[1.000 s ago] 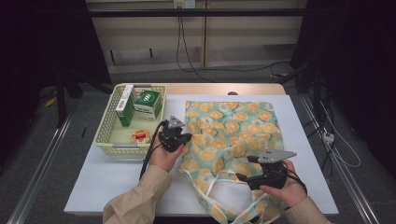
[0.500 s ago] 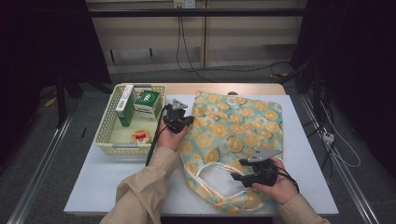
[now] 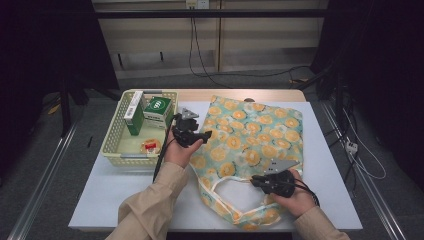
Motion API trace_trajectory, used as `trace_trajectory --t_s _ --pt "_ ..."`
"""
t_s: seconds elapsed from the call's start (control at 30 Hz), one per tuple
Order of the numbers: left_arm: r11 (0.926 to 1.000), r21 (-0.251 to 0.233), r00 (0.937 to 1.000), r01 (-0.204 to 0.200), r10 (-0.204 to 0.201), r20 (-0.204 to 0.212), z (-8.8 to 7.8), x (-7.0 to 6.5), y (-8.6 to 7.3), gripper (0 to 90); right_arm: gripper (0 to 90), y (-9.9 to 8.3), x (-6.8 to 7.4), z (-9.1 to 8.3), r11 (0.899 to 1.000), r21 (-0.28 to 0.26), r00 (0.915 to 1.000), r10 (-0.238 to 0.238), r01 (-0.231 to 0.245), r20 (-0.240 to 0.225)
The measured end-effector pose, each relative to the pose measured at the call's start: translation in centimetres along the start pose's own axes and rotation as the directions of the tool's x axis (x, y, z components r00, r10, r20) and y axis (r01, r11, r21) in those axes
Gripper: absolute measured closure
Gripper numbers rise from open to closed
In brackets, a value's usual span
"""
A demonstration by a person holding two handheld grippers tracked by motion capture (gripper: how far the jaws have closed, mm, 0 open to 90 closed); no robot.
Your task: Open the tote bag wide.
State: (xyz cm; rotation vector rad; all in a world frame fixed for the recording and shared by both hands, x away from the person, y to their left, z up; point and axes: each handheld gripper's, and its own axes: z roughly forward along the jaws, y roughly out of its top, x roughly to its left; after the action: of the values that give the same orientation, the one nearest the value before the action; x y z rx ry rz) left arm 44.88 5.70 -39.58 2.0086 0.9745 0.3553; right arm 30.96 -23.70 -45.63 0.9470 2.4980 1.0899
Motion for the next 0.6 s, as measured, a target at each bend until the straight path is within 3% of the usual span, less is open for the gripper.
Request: trace_trajectory --t_s 0.13,0.2,0.3,0.4,0.47,0.6 --pt "0.9998 -0.005 0.9997 -0.018 0.018 0.017 -1.1 -0.4 -0.3 32.3 90.0 0.3 -0.2 0.2 1.000 0.005 0.9999 0.011 -0.011 0.008" --pt "0.9994 -0.024 0.9993 -0.024 0.024 0.027 -1.6 -0.7 -0.6 30.5 90.0 0.3 -0.2 0.3 1.000 -0.002 0.9989 -0.007 0.007 0.047" --pt "0.9996 -0.026 0.9974 -0.011 0.013 0.071 -2.2 -1.0 -0.9 25.0 90.0 0.4 -1.1 0.4 1.000 -0.015 0.9960 0.024 -0.022 0.086" --pt "0.9993 -0.031 0.9960 -0.023 0.025 0.086 -2.5 -1.0 -0.8 23.6 90.0 0.6 -1.7 0.6 0.999 -0.020 0.9953 0.038 -0.036 0.089" --pt "0.9994 -0.021 0.9931 -0.028 0.031 0.113 -2.9 -1.2 -0.8 21.9 90.0 1.1 -2.2 1.0 0.998 -0.032 0.9962 0.061 -0.059 0.063" --pt "0.9993 -0.019 0.9900 -0.033 0.036 0.136 -3.5 -1.6 -0.9 18.1 90.0 2.2 -2.1 1.5 0.997 -0.048 0.9967 0.060 -0.058 0.055"
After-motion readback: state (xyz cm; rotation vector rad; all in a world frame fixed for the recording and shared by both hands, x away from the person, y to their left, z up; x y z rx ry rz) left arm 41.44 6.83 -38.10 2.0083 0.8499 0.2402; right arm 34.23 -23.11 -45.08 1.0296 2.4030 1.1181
